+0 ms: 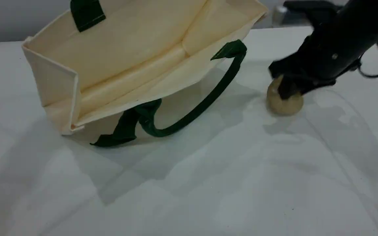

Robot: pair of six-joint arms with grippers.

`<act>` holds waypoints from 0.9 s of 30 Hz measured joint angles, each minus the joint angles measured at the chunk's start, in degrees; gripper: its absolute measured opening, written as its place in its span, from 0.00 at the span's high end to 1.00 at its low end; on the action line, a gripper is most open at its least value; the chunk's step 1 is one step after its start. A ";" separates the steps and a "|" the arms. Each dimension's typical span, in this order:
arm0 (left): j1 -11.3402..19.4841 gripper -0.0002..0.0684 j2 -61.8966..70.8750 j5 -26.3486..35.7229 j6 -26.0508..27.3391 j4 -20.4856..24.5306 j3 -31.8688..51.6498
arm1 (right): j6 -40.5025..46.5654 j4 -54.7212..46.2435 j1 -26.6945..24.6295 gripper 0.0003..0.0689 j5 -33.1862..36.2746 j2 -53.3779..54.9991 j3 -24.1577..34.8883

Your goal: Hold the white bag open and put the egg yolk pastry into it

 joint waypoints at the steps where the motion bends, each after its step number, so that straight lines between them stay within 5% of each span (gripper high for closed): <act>1: 0.00 0.86 0.00 0.00 0.13 0.21 0.00 | 0.52 -0.36 -0.93 0.77 0.96 -0.80 0.00; 13: 0.00 0.86 0.00 0.00 1.30 0.85 0.00 | 4.53 -2.87 -11.02 0.78 8.67 -15.55 0.24; 20: 0.00 0.86 0.00 0.00 1.85 0.91 0.00 | 4.63 -1.43 -10.57 0.79 6.79 -28.11 6.33; 27: 0.00 0.86 0.00 0.00 1.85 1.01 0.00 | 4.63 -1.01 -1.94 0.79 6.14 -39.34 9.96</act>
